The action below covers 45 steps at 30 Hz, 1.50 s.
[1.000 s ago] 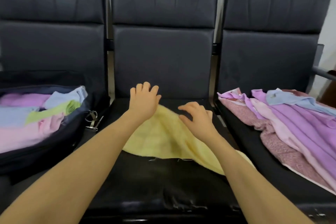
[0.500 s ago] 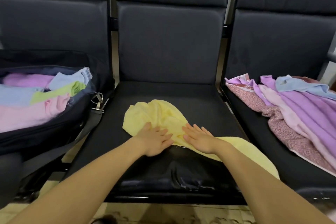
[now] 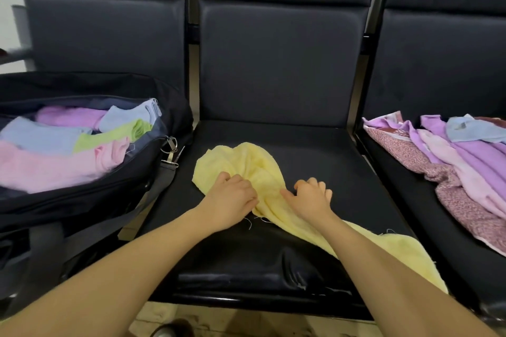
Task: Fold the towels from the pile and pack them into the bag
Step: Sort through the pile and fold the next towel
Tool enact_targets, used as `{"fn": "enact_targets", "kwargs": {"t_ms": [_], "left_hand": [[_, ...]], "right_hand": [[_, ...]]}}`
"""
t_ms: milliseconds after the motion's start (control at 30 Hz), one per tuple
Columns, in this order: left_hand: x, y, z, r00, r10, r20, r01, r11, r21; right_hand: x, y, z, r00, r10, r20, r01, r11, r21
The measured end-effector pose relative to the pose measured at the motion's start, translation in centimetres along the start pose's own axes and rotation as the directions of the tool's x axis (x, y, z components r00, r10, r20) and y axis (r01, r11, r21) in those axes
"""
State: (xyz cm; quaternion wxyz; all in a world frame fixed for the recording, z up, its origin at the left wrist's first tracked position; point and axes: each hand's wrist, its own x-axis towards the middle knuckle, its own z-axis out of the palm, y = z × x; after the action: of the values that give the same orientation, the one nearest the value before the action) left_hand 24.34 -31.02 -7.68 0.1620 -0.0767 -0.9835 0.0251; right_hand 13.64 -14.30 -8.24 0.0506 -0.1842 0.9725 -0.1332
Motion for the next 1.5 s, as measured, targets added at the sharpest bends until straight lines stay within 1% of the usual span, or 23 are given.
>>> {"fn": "enact_targets", "kwargs": {"t_ms": [67, 133, 167, 233, 333, 467, 567, 633, 700, 767, 867, 1000, 1067, 1133, 1200, 1233, 1267, 1300, 1333, 1367, 1400, 1433, 1500], "left_hand": [[0.0, 0.8, 0.3, 0.997, -0.024, 0.075, 0.02, 0.998, 0.054], [0.0, 1.2, 1.0, 0.969, -0.13, 0.212, 0.113, 0.99, 0.087], [0.1, 1.4, 1.3, 0.958, -0.168, 0.233, 0.149, 0.984, 0.099], [0.5, 1.8, 1.7, 0.948, -0.22, 0.231, 0.193, 0.972, 0.132], [1.2, 2.1, 2.1, 0.932, -0.292, 0.215, 0.274, 0.955, 0.11], [1.4, 1.8, 2.1, 0.936, -0.286, 0.206, 0.26, 0.955, 0.146], [1.1, 1.2, 2.0, 0.932, -0.29, 0.217, 0.281, 0.957, 0.072], [0.9, 0.9, 1.9, 0.934, -0.278, 0.226, 0.273, 0.96, 0.056], [0.5, 0.8, 1.8, 0.933, -0.262, 0.245, 0.247, 0.965, 0.092], [0.4, 0.8, 1.3, 0.947, -0.232, 0.223, 0.188, 0.961, 0.201], [0.8, 0.5, -0.7, 0.96, -0.258, 0.11, 0.223, 0.94, 0.259], [1.4, -1.5, -2.7, 0.917, -0.398, 0.029, 0.385, 0.902, 0.195], [1.1, -2.3, -2.8, 0.897, -0.432, 0.097, 0.419, 0.899, 0.13], [0.6, -2.6, -2.6, 0.918, -0.366, 0.151, 0.342, 0.926, 0.16], [-0.4, -2.6, -2.2, 0.965, -0.241, 0.101, 0.211, 0.947, 0.243], [-0.8, -2.6, -2.1, 0.979, -0.195, 0.058, 0.172, 0.945, 0.278], [-1.3, -2.7, -1.8, 0.988, -0.155, -0.004, 0.15, 0.949, 0.278], [-1.7, -2.6, -1.8, 0.989, -0.125, -0.074, 0.14, 0.956, 0.258], [-2.0, -2.6, -1.7, 0.986, -0.092, -0.136, 0.123, 0.962, 0.242], [-2.2, -2.4, -1.7, 0.98, -0.082, -0.181, 0.124, 0.963, 0.238], [-2.3, -2.1, -2.0, 0.973, -0.075, -0.219, 0.129, 0.962, 0.242], [-2.3, -1.7, -2.0, 0.97, -0.104, -0.222, 0.159, 0.956, 0.246], [-2.1, -1.2, -1.6, 0.962, -0.216, -0.166, 0.253, 0.936, 0.247]], "right_hand": [[0.1, -0.2, 0.6, 0.999, 0.018, -0.03, -0.018, 1.0, -0.019], [0.1, -0.6, 1.2, 0.998, 0.031, -0.063, -0.032, 0.999, -0.01], [0.1, -0.8, 1.4, 0.997, 0.025, -0.067, -0.027, 0.999, -0.02], [0.1, -1.3, 1.8, 0.999, 0.026, -0.047, -0.027, 0.999, -0.019], [0.2, -1.6, 1.8, 0.999, 0.047, -0.027, -0.044, 0.996, 0.08], [-0.4, -0.9, 0.6, 0.995, -0.025, -0.1, 0.052, 0.958, 0.281], [-0.8, -0.8, -0.3, 0.974, -0.098, -0.204, 0.158, 0.94, 0.301], [-0.8, -0.9, -1.2, 0.956, -0.062, -0.288, 0.175, 0.908, 0.382], [-0.9, -0.9, -2.2, 0.949, -0.058, -0.309, 0.196, 0.877, 0.438], [-1.1, -0.6, -2.9, 0.935, -0.157, -0.317, 0.262, 0.909, 0.323], [-0.8, 0.3, -3.6, 0.832, -0.322, -0.452, 0.353, 0.936, -0.016], [-1.0, 0.5, -5.5, 0.77, -0.321, -0.551, 0.373, 0.928, -0.018], [-1.5, 0.2, -5.5, 0.794, -0.405, -0.454, 0.41, 0.907, -0.094], [-2.4, -0.1, -4.8, 0.827, -0.533, -0.179, 0.517, 0.846, -0.128], [-3.3, -0.3, -3.9, 0.784, -0.61, 0.113, 0.617, 0.786, -0.037], [-3.5, -0.3, -3.5, 0.76, -0.628, 0.169, 0.638, 0.77, -0.005], [-3.5, -0.3, -3.3, 0.758, -0.638, 0.133, 0.642, 0.766, 0.015], [-3.5, -0.2, -3.2, 0.778, -0.628, 0.02, 0.627, 0.778, 0.027], [-3.4, 0.0, -3.2, 0.794, -0.588, -0.153, 0.598, 0.801, 0.022], [-3.3, 0.0, -3.3, 0.795, -0.517, -0.317, 0.547, 0.837, 0.006], [-3.2, 0.1, -3.4, 0.8, -0.435, -0.414, 0.477, 0.879, -0.001], [-3.0, 0.2, -3.6, 0.827, -0.36, -0.432, 0.403, 0.915, 0.007], [-2.7, 0.4, -3.4, 0.927, -0.234, -0.293, 0.246, 0.969, 0.002]]}}
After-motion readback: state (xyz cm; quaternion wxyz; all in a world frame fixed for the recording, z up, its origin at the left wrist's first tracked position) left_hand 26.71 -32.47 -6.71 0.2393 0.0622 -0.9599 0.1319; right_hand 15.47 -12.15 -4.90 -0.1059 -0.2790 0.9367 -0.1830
